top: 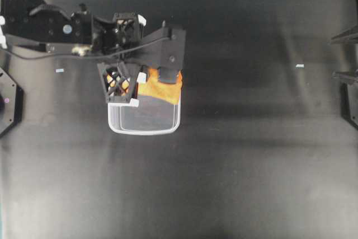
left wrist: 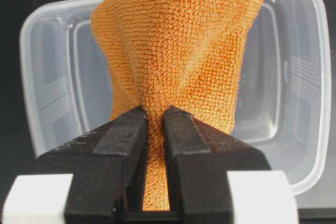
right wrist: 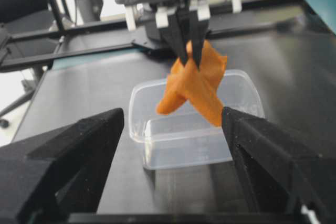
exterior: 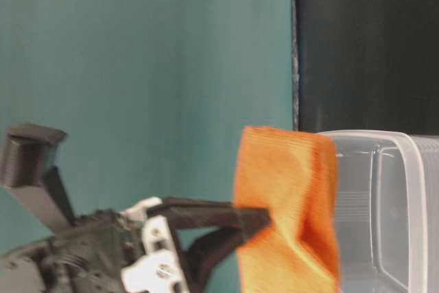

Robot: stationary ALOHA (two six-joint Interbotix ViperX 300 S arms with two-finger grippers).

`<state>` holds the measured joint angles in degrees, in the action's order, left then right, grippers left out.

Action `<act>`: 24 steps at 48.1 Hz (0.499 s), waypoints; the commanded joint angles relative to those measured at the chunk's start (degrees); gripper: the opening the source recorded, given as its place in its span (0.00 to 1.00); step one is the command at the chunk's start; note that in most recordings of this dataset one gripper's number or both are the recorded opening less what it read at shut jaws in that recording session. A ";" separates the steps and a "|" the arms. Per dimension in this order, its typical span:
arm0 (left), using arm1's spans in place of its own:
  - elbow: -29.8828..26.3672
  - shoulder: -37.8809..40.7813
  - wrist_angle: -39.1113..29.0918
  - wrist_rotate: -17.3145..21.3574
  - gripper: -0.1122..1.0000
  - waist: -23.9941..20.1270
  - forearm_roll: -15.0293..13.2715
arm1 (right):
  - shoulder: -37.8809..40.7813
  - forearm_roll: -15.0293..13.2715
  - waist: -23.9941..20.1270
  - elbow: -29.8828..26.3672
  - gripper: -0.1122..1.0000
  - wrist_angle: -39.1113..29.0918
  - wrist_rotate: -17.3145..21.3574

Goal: Place the orange towel into the container with the left arm.
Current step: 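Lower the held towel into the clear plastic container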

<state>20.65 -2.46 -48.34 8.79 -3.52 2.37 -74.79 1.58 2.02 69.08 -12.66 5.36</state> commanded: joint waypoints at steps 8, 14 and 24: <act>2.46 1.05 2.46 0.09 0.16 0.53 0.18 | 0.53 0.00 0.26 -0.44 0.76 0.53 0.09; 2.64 1.76 5.01 0.09 0.16 0.70 0.18 | 0.53 -0.09 0.35 -0.35 0.76 0.62 0.09; 2.90 2.81 6.42 -0.26 0.16 0.26 0.18 | 0.62 -0.09 0.35 -0.35 0.76 0.53 0.09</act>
<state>23.91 0.62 -42.36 8.61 -3.08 2.37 -74.79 1.58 2.20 69.08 -12.57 5.36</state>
